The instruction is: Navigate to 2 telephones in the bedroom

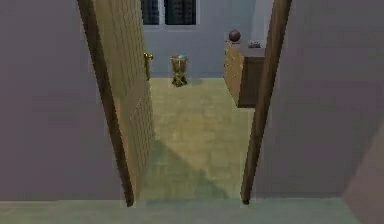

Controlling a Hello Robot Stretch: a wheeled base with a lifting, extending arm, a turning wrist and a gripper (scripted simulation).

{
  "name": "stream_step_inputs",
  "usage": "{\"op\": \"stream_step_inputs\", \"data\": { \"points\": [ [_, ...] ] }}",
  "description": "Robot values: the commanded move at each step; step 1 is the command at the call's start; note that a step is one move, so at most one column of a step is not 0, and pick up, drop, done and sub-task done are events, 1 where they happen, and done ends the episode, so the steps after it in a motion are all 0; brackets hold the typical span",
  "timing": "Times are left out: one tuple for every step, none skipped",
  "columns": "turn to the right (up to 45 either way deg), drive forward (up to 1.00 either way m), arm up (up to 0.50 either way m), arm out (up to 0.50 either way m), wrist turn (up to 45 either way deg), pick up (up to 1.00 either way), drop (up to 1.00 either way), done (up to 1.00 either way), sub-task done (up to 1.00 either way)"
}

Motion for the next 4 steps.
{"op": "stream_step_inputs", "data": {
  "points": [
    [0.0, 1.00, 0.00, 0.00, 0.0, 0.00, 0.00, 0.00, 0.00],
    [0.0, 0.35, 0.00, 0.00, 0.0, 0.00, 0.00, 0.00, 0.00],
    [12.0, 0.00, 0.00, 0.00, 0.0, 0.00, 0.00, 0.00, 0.00],
    [0.0, 1.00, 0.00, 0.00, 0.0, 0.00, 0.00, 0.00, 0.00]
  ]
}}
